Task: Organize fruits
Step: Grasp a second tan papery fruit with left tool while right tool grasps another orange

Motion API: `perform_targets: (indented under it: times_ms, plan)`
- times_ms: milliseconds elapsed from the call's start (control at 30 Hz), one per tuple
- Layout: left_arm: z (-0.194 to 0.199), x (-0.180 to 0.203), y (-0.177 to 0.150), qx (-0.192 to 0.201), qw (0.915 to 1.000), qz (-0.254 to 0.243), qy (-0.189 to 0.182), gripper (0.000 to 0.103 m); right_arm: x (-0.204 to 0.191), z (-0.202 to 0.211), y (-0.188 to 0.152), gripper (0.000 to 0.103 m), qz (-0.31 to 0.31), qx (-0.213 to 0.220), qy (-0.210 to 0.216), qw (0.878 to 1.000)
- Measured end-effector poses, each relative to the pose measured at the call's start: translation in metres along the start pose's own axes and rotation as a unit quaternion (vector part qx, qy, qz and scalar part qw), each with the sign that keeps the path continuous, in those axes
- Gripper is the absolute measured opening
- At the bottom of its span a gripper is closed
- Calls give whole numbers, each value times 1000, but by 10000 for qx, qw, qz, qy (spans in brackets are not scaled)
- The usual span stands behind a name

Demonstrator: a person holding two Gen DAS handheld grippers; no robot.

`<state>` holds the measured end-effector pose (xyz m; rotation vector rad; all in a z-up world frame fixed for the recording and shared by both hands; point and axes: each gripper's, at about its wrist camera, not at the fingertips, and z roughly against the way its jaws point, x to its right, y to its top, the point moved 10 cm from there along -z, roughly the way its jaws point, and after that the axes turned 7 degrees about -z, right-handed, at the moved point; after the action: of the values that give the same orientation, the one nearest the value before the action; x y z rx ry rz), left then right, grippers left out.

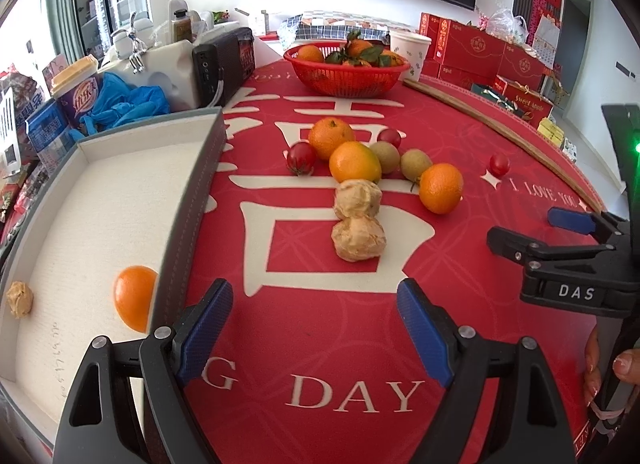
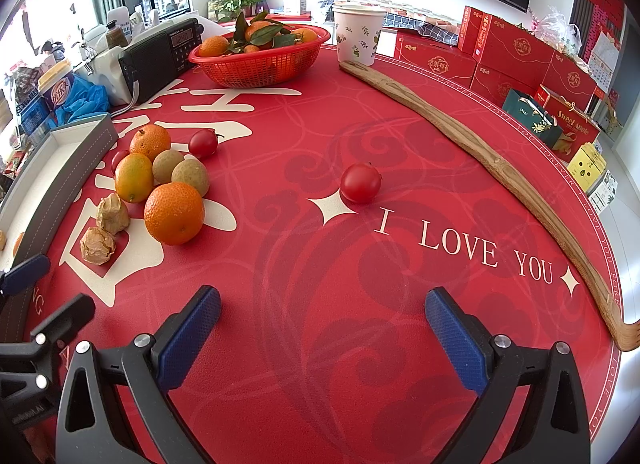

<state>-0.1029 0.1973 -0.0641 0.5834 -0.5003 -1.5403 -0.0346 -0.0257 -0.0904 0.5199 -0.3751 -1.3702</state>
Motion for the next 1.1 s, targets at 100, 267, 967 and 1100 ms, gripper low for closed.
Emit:
perform_targets:
  times_ms: [100, 267, 967, 1100]
  plan:
    - [1, -5, 2, 48, 10000, -9, 39, 87, 0, 0, 0, 103, 0, -2, 0, 10000]
    - [-5, 0, -1, -95, 9998, -163, -21, 87, 0, 0, 0, 103, -2, -3, -1, 10000]
    - [-27, 31, 28, -255, 9994, -233, -58, 28, -18, -1, 1, 103, 238, -86, 364, 9990]
    - [-25, 21, 24, -192, 9997, -138, 2, 27, -27, -4, 4, 103, 253, -84, 444, 9987]
